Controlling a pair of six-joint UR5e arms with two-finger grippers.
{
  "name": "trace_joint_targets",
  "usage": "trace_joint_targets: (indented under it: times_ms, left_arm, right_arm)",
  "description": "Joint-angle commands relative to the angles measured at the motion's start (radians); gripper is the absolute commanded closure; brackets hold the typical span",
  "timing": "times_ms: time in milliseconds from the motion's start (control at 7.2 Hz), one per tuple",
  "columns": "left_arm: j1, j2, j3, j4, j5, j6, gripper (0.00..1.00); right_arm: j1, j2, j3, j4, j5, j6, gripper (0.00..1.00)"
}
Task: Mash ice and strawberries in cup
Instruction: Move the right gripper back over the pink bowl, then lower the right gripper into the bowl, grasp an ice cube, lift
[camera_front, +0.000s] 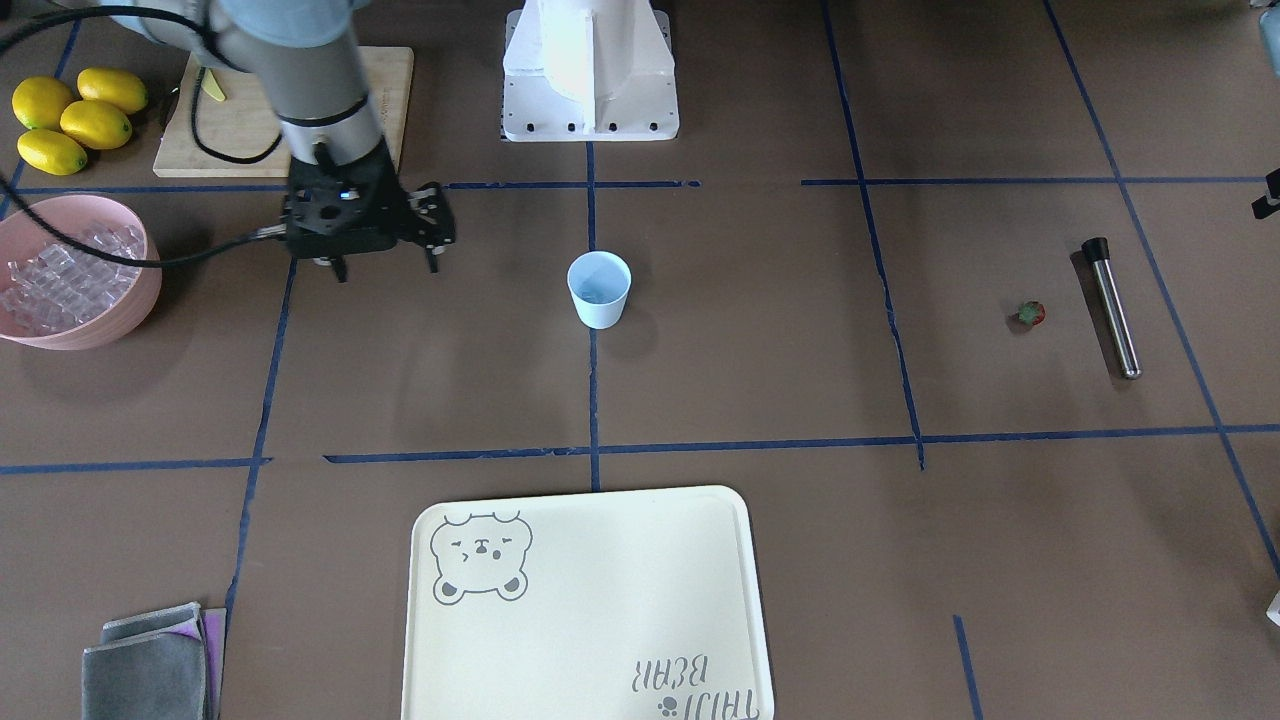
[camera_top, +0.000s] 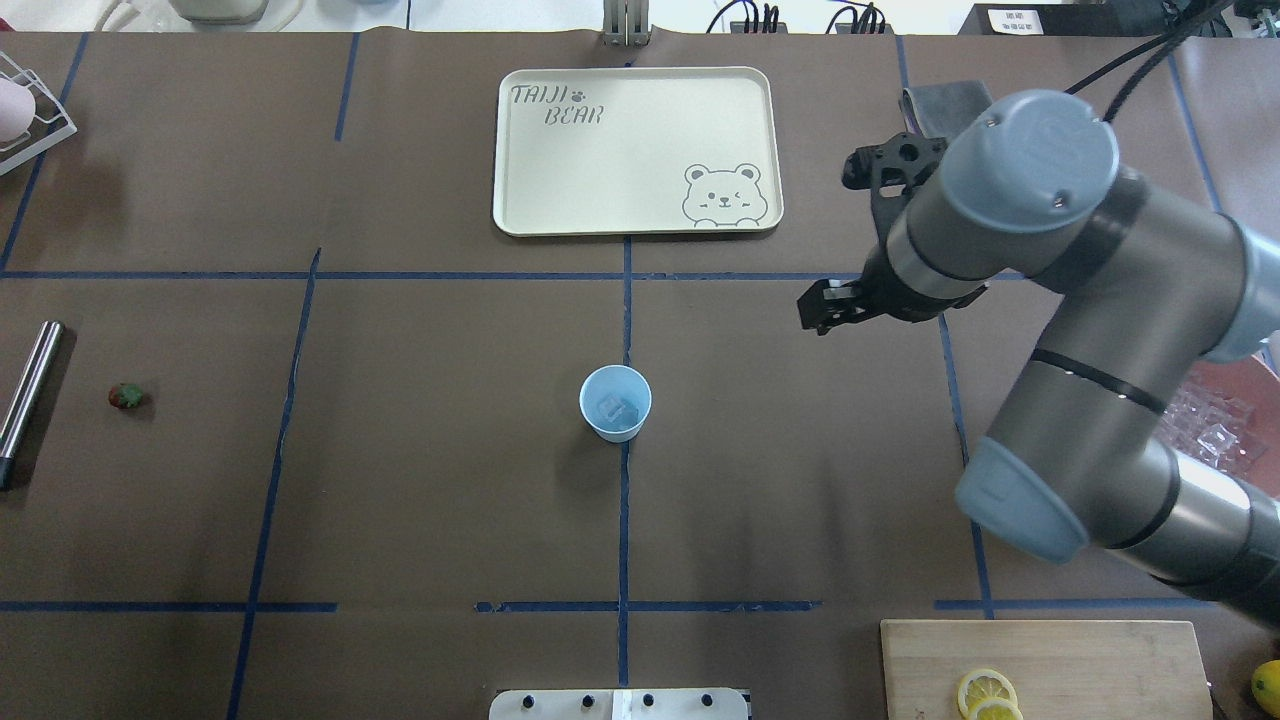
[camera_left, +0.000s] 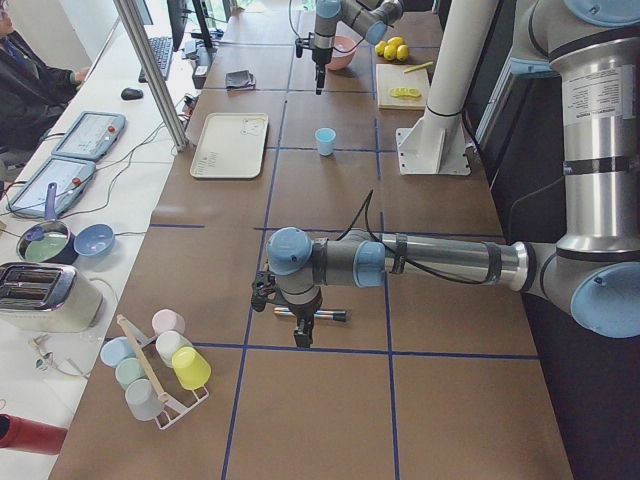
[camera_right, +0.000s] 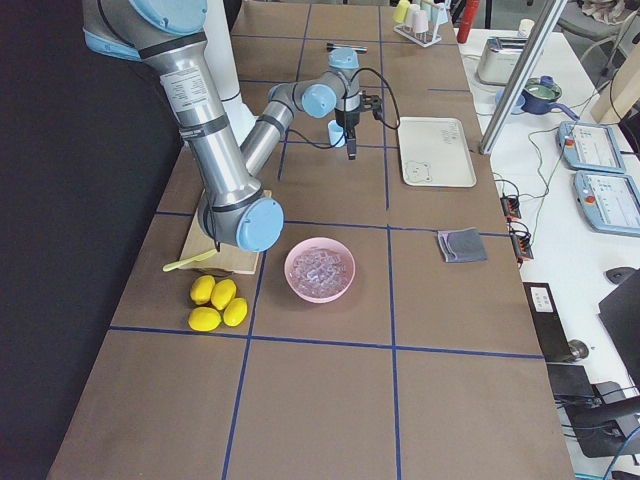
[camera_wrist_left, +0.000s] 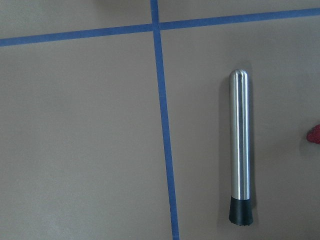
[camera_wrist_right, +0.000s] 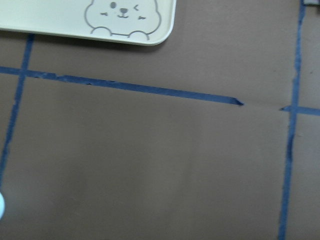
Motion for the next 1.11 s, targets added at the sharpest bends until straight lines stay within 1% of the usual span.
trace_joint_targets:
  times_ms: [0,139,278,417,556,695,834,973]
  left_arm:
    - [0.000,0.000,0.000,0.000,0.000,0.000,0.00]
    - [0.000,0.000,0.000,0.000,0.000,0.000,0.00]
    - [0.000,0.001,0.000,0.000,0.000,0.000,0.00]
    - [0.000,0.002,0.000,0.000,0.000,0.000,0.00]
    - [0.000,0.002,0.000,0.000,0.000,0.000,0.00]
    - [0.000,0.002,0.000,0.000,0.000,0.002,0.00]
    - [0.000,0.002,0.000,0.000,0.000,0.000,0.00]
    - [0.000,0.002,0.000,0.000,0.000,0.000,0.00]
  right_arm:
    - [0.192,-0.276,0.009,0.212,0.141,-0.257,0.00]
    - [0.275,-0.378,-0.013,0.278,0.198,-0.390,0.00]
    - [0.338,-0.456,-0.017,0.290,0.203,-0.555,0.00]
    - [0.371,-0.530,-0.017,0.293,0.205,-0.688,0.00]
    - [0.371,-0.602,-0.026,0.364,0.206,-0.747,0.00]
    - [0.371,-0.657,-0.051,0.474,0.208,-0.753,0.01]
    - [0.368,-0.669,-0.072,0.527,0.214,-0.753,0.02]
    - [0.362,-0.679,-0.080,0.532,0.224,-0.761,0.04]
